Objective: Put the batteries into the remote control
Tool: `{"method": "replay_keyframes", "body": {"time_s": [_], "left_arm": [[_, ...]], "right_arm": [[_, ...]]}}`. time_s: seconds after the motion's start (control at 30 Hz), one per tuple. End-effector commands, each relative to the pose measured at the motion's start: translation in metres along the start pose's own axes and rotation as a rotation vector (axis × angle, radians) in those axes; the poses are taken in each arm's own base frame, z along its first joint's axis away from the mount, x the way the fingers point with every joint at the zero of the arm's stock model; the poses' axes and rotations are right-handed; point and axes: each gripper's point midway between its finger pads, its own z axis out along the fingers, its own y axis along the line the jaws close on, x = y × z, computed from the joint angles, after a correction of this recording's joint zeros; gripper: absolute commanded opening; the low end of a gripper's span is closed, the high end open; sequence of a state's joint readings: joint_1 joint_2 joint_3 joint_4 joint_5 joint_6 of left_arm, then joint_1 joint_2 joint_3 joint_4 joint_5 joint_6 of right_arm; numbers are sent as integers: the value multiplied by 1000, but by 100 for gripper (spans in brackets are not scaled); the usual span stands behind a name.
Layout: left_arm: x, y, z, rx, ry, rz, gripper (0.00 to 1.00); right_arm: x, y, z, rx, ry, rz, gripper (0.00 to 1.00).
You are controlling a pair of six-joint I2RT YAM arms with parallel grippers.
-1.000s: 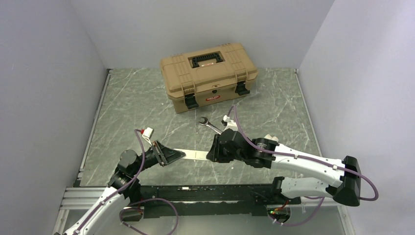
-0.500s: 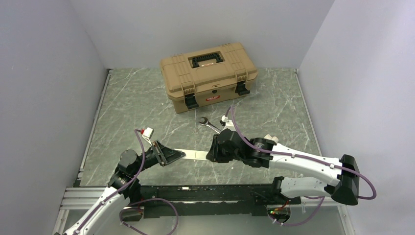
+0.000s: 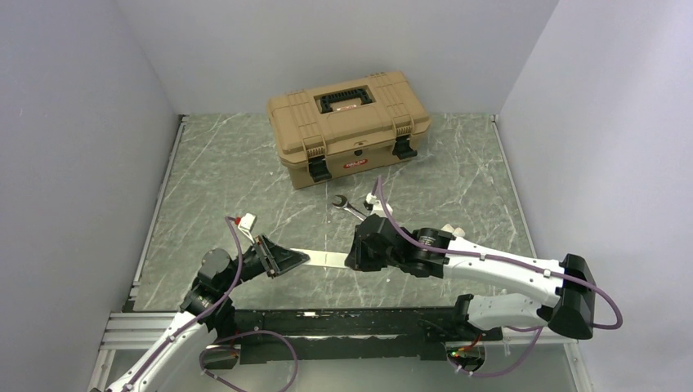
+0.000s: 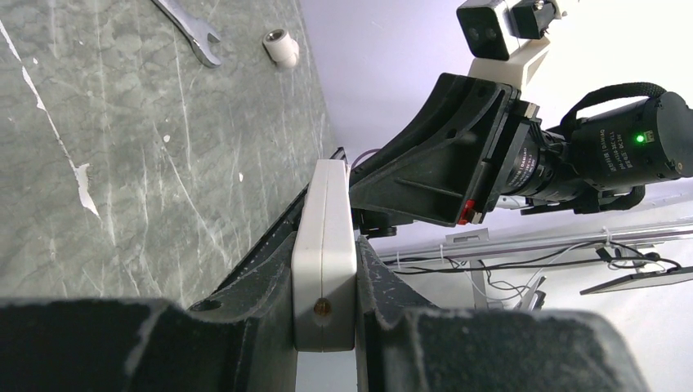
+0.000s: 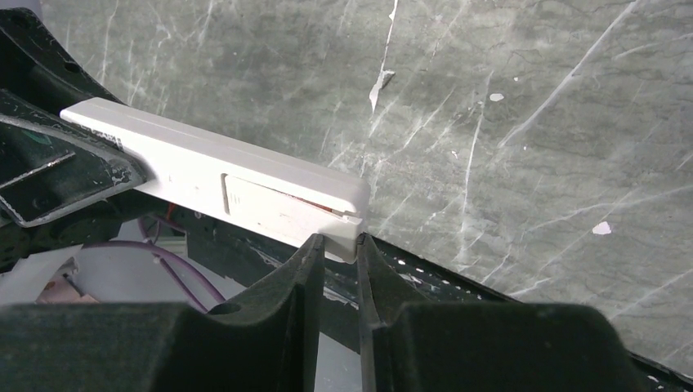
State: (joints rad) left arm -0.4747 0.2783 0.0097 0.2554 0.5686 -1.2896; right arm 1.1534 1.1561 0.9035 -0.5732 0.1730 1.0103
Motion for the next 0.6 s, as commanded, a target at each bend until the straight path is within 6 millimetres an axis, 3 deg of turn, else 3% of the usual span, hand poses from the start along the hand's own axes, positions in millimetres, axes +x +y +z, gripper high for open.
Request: {"method": "replay_keyframes", "body": {"time_s": [0.0, 0.57], "left_arm": [[5, 3, -1, 46, 4, 18, 0], [5, 6, -1, 43, -1, 11, 0]], "right_arm": [[-12, 43, -6, -143, -19, 19, 18], [-10, 68, 5, -197, 2, 8, 16]]}}
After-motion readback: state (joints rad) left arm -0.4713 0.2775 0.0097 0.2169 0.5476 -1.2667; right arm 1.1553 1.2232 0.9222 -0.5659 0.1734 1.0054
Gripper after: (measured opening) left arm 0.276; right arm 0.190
